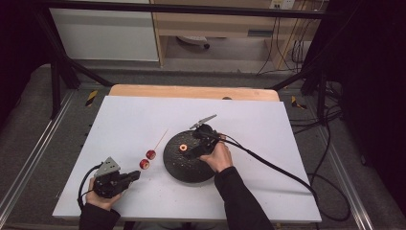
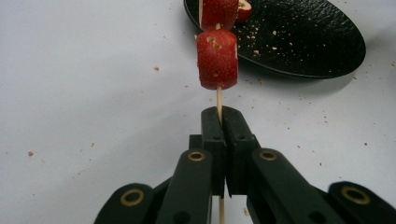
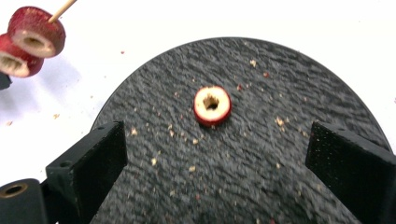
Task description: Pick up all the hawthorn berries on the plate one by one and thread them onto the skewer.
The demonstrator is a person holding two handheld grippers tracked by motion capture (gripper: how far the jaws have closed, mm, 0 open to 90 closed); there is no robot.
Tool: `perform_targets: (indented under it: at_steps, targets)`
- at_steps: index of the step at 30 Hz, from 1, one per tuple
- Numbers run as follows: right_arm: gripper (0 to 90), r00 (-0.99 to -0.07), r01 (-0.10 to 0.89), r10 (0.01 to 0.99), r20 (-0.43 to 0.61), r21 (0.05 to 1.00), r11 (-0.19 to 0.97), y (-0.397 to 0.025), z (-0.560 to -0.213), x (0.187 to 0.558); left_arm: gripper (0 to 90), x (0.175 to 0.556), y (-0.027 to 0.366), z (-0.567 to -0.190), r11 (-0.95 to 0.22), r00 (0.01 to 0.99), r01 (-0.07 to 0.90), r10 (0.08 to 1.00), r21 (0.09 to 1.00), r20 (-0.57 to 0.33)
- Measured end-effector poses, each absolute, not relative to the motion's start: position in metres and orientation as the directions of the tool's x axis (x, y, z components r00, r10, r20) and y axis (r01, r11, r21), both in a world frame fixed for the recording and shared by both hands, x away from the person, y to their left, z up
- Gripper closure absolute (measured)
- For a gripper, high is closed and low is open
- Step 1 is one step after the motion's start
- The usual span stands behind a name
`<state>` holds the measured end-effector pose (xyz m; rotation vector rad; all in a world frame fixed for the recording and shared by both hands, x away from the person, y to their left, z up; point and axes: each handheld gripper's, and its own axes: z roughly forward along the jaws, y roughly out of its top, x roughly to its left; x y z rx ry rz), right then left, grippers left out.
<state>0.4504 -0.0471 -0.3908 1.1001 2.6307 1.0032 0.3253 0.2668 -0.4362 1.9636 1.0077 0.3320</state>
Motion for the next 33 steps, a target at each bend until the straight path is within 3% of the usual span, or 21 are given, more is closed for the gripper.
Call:
perform_targets:
  at_steps: [9,33]
  targets:
    - [13.7,-0.725,0.596,0.676,0.129,0.608,0.524,-0.033,-0.391,0.464,88.1,0.325,0.267,-0.436,-0.284,0.634,0.524,0.76,0.803,-0.145]
    - [51.9,-0.703,0.675,0.685,0.192,0.486,0.556,-0.01,-0.411,0.489,88.1,0.325,0.266,-0.436,-0.284,0.636,0.521,0.758,0.805,-0.145]
